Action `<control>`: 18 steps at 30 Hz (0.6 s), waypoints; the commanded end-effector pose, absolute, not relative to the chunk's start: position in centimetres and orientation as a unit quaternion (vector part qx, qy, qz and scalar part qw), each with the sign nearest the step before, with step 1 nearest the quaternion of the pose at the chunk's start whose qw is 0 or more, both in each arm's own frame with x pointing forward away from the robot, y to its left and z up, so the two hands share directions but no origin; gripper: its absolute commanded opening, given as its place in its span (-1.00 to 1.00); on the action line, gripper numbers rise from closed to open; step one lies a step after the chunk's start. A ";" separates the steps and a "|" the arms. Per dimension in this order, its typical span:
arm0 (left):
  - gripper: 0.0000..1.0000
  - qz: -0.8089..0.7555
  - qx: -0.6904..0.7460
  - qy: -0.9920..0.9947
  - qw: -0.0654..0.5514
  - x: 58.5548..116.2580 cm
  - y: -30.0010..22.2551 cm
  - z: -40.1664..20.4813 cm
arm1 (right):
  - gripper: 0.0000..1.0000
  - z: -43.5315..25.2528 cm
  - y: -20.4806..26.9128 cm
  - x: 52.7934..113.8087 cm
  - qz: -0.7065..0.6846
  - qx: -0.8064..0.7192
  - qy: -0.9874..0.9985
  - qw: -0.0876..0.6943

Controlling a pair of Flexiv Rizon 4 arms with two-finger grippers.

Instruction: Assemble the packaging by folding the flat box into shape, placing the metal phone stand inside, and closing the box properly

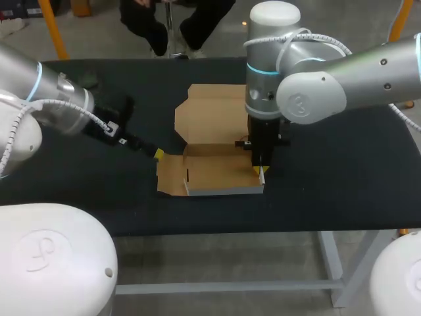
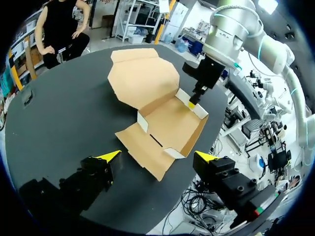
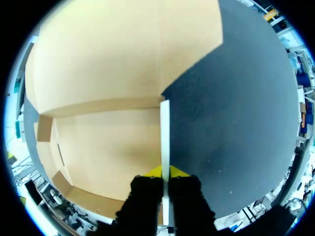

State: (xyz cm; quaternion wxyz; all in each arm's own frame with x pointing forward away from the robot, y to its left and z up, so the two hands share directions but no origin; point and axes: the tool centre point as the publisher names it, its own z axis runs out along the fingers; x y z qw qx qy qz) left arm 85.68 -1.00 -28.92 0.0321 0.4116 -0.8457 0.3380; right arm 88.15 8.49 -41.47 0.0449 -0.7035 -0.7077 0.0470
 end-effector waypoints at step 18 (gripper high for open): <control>1.00 0.285 0.551 -0.756 0.208 87.8 -1.2 -33.4 | -1.00 -41.6 8.6 88.4 0.050 -0.703 -0.708 0.046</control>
